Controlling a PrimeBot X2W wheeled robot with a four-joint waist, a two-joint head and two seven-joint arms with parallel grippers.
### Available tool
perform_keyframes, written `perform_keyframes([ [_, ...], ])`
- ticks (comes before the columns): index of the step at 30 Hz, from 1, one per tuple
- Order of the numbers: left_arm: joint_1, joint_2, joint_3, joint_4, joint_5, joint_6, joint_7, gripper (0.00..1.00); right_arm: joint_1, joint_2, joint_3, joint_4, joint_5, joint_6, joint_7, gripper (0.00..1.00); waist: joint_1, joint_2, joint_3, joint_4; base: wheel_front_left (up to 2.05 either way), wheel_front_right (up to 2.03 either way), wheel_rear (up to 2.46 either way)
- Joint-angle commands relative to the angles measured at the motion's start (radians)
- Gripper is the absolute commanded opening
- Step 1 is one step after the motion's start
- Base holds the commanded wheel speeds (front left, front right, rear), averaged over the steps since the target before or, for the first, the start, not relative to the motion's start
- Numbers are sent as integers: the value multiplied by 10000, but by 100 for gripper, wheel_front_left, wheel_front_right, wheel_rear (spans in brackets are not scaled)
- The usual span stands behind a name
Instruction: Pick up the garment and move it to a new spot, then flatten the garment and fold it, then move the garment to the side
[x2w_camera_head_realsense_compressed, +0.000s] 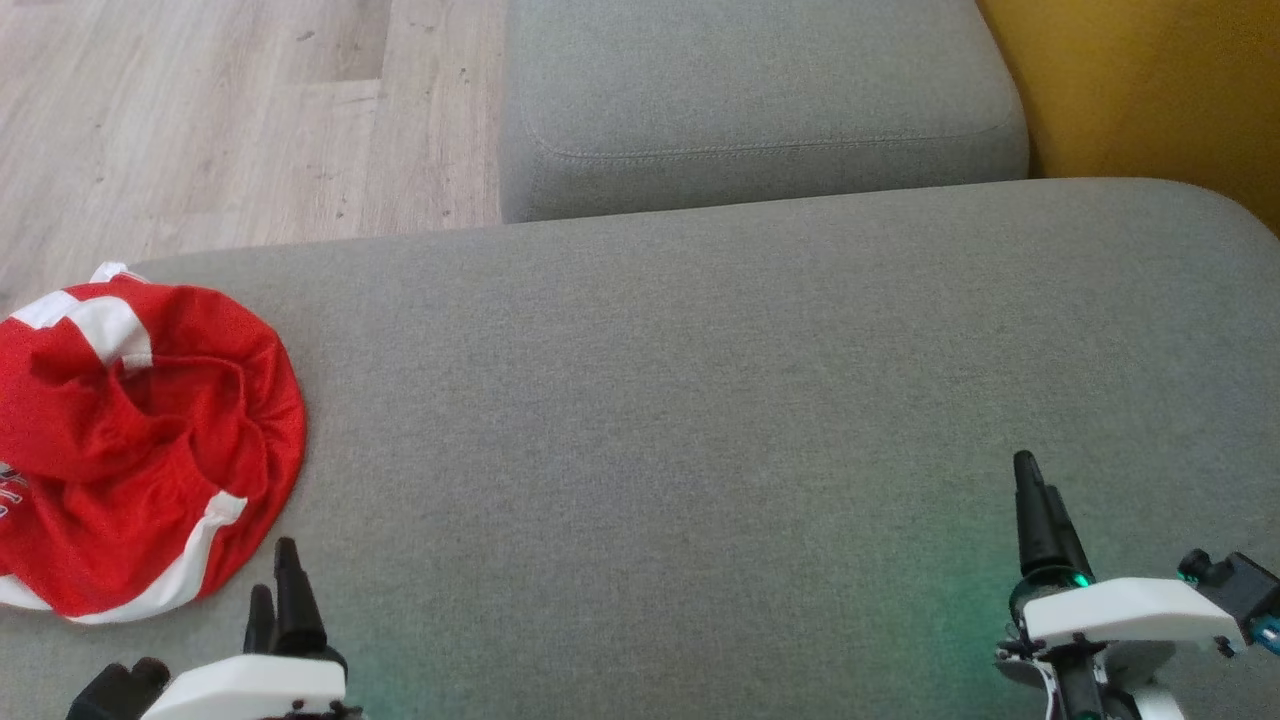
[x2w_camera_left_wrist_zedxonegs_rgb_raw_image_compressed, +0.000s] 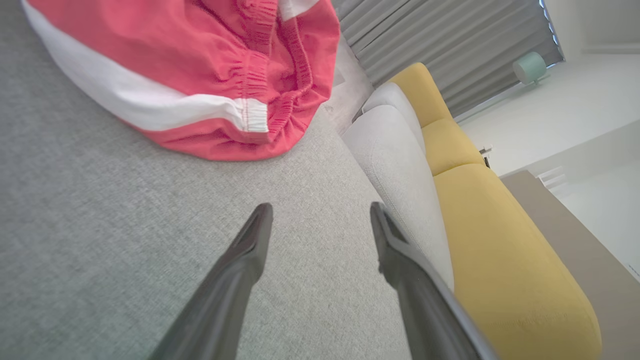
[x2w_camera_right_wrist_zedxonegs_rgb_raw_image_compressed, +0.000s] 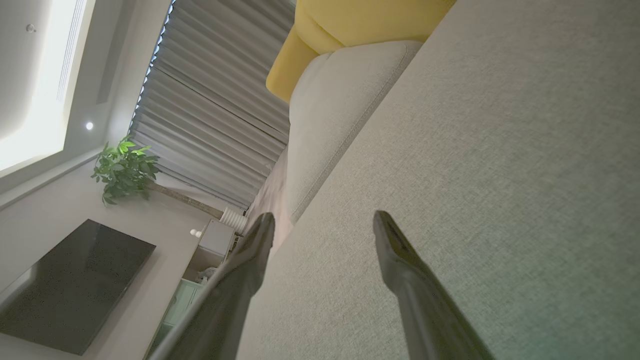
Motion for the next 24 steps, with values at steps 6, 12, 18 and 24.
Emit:
perform_keyframes([
  [6,-234,78,-85,-535,1042,202,-259,100,-312,-69,394,-417,-959,-3,-283,100,0,0,-67,-39,0,0,0],
  [12,-146,81,-224,-606,1775,335,-437,100,-305,-73,566,-383,-1612,-4,-461,100,0,0,-139,-66,0,0,0],
  [18,-70,84,-307,-626,2333,443,-586,100,-295,-77,708,-409,-2251,-4,-608,100,0,0,-204,-75,0,0,0],
  [24,16,87,-394,-722,3061,596,-764,100,-286,-81,905,-455,-3003,-4,-785,100,0,0,-276,-89,0,0,0],
])
